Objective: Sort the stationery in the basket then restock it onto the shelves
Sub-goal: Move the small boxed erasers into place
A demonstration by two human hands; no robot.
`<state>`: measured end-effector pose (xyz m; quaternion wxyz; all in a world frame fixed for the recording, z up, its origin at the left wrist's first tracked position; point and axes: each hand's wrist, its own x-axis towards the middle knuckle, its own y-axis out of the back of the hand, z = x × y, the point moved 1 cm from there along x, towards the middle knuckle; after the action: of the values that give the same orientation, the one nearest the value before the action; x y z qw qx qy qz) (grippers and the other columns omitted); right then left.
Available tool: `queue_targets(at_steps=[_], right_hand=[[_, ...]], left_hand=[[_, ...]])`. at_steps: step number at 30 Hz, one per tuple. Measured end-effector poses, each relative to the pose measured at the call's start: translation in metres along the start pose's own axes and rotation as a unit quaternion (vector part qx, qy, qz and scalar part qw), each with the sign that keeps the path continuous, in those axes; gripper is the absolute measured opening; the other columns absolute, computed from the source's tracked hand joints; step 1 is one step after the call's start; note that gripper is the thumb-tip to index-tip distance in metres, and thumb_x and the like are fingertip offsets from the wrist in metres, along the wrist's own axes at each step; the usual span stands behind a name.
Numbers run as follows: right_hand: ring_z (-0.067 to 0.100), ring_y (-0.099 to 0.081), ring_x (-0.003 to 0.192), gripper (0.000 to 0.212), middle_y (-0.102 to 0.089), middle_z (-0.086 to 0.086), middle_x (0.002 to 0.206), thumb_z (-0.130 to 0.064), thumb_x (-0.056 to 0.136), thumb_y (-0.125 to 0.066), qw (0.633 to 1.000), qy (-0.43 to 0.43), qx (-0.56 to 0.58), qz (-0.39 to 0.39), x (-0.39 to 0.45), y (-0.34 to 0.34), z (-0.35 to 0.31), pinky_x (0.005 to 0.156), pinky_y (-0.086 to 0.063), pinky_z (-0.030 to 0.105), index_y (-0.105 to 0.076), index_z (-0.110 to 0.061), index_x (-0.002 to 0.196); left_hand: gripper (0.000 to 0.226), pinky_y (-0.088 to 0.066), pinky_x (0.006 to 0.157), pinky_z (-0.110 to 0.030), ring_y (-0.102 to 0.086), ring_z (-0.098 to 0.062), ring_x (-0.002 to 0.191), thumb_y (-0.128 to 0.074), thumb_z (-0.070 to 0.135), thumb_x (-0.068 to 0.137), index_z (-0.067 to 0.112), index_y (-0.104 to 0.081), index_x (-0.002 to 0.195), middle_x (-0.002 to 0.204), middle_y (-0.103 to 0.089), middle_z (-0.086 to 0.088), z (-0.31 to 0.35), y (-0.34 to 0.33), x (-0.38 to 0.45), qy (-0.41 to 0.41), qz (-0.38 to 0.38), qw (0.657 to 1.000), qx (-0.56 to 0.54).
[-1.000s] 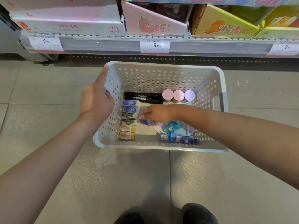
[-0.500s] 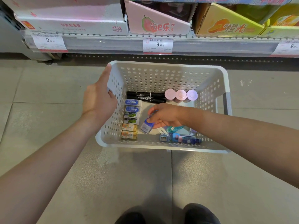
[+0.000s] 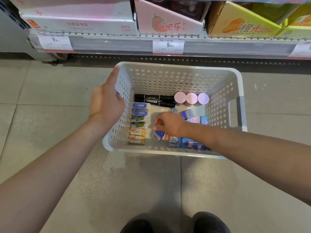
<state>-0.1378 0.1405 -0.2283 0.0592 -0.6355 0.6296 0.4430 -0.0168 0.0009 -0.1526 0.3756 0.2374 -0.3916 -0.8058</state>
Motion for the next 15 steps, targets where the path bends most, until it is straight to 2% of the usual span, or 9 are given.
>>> queue_targets(at_steps=[2, 4, 7, 9, 12, 15], right_hand=[[0.01, -0.059, 0.055, 0.022, -0.067, 0.012, 0.098, -0.019, 0.093, -0.058, 1.0, 0.006, 0.017, 0.016, 0.0022, 0.0005, 0.0018, 0.055, -0.05, 0.018, -0.06, -0.004, 0.108], [0.011, -0.061, 0.059, 0.019, -0.065, 0.008, 0.088, -0.013, 0.091, -0.06, 0.996, -0.007, 0.092, 0.005, 0.0025, 0.0003, 0.002, 0.059, -0.054, 0.019, -0.062, -0.002, 0.106], [0.018, -0.062, 0.072, 0.017, -0.063, 0.005, 0.082, -0.011, 0.089, -0.061, 0.992, -0.018, 0.126, 0.002, 0.0013, -0.0001, 0.002, 0.078, -0.056, 0.032, -0.064, 0.0, 0.102], [0.017, -0.059, 0.082, 0.018, -0.065, 0.013, 0.093, -0.009, 0.088, -0.061, 0.995, -0.015, 0.094, 0.0, 0.0011, -0.0012, 0.0009, 0.085, -0.053, 0.033, -0.064, 0.0, 0.103], [0.018, -0.056, 0.094, 0.028, -0.062, 0.012, 0.114, -0.005, 0.085, -0.063, 0.999, -0.012, -0.03, -0.009, 0.003, -0.003, 0.0, 0.081, -0.045, 0.025, -0.059, -0.004, 0.113], [0.023, -0.059, 0.105, 0.033, -0.062, 0.011, 0.115, -0.012, 0.083, -0.067, 0.989, -0.008, -0.147, -0.014, 0.0014, -0.0084, -0.0002, 0.082, -0.047, 0.027, -0.06, -0.005, 0.115]], left_hand=[[0.073, -0.052, 0.054, -0.043, -0.036, -0.016, 0.048, -0.041, -0.004, 0.088, 0.03, -0.024, 0.15, 0.056, -0.036, -0.002, 0.0009, 0.0, -0.0005, -0.004, 0.001, 1.0, -0.001], [0.073, -0.049, 0.05, -0.039, -0.036, -0.015, 0.048, -0.041, -0.004, 0.088, 0.029, -0.024, 0.151, 0.056, -0.036, -0.002, 0.0012, 0.0001, -0.0008, -0.004, 0.003, 1.0, -0.002], [0.073, -0.044, 0.048, -0.034, -0.036, -0.015, 0.048, -0.041, -0.004, 0.088, 0.029, -0.024, 0.151, 0.056, -0.036, -0.002, 0.0007, 0.0003, -0.0011, -0.009, 0.005, 1.0, -0.002], [0.073, -0.042, 0.047, -0.032, -0.036, -0.015, 0.047, -0.041, -0.004, 0.088, 0.029, -0.024, 0.151, 0.056, -0.036, -0.002, 0.0008, 0.0003, -0.0014, -0.009, 0.004, 1.0, 0.0], [0.072, -0.041, 0.046, -0.03, -0.036, -0.014, 0.047, -0.041, -0.004, 0.088, 0.029, -0.024, 0.151, 0.056, -0.036, -0.001, 0.0013, 0.0002, -0.0012, -0.004, 0.006, 1.0, -0.002], [0.072, -0.04, 0.046, -0.029, -0.036, -0.014, 0.047, -0.041, -0.004, 0.088, 0.028, -0.024, 0.151, 0.056, -0.037, -0.001, 0.0019, 0.0001, -0.0016, -0.006, 0.005, 1.0, -0.001]])
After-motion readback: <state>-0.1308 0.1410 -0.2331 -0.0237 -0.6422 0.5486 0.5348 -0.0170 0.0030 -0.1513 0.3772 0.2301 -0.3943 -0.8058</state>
